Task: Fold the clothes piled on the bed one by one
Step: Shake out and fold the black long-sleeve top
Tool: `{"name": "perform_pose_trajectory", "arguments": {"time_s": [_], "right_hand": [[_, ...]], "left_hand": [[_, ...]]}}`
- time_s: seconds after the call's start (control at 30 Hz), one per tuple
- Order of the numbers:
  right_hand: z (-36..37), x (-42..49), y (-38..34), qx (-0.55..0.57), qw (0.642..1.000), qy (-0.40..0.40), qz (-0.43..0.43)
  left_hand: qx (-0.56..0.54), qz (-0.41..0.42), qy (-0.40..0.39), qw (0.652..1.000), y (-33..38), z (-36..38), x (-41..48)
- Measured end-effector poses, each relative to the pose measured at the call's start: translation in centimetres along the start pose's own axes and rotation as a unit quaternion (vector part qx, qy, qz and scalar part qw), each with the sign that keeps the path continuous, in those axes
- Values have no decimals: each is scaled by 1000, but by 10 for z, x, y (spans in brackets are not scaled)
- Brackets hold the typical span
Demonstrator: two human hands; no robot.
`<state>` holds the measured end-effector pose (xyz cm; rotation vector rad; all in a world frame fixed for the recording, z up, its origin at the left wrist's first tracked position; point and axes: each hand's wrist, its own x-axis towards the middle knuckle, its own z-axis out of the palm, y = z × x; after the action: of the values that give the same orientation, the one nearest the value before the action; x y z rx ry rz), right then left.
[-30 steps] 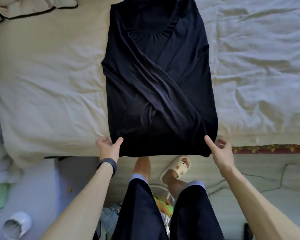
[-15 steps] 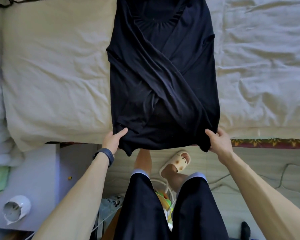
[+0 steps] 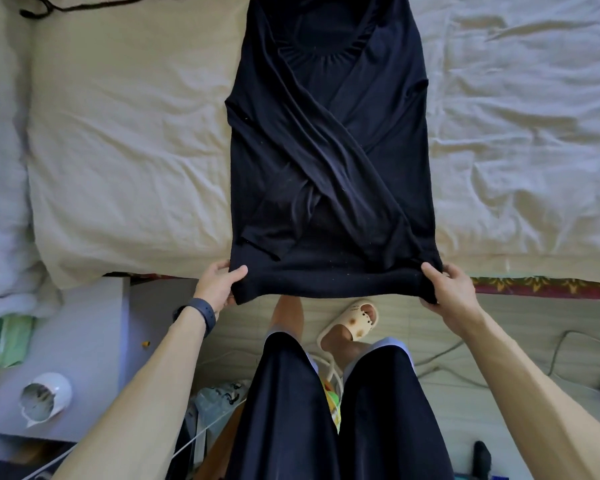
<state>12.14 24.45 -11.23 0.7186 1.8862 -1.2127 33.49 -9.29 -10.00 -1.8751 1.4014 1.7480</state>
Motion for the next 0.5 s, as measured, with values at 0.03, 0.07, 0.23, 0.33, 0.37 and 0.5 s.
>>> {"name": "perform_pose_trajectory", "arguments": {"time_s": [0.03,0.07,0.23,0.33,0.37,0.5], "right_hand": [[-2,-6,-8,28,999,18,2],[-4,-12,-17,55,998,35,2],[-3,-36,-81,151,988,-8,-38],[17,-24,-141,177,982,-32,-65],[27,-16,-163,183,980,-37,-73],[73,42,-243,177,979,-31,-93]], "left_hand": [[-32,12,12,999,8,-3,-6],[-59,25,18,998,17,-5,-13],[-130,58,-38,989,86,-17,-32],[-154,80,-56,983,147,-14,-19],[-158,88,-55,982,170,-10,-10],[-146,113,-35,982,254,17,48]]}}
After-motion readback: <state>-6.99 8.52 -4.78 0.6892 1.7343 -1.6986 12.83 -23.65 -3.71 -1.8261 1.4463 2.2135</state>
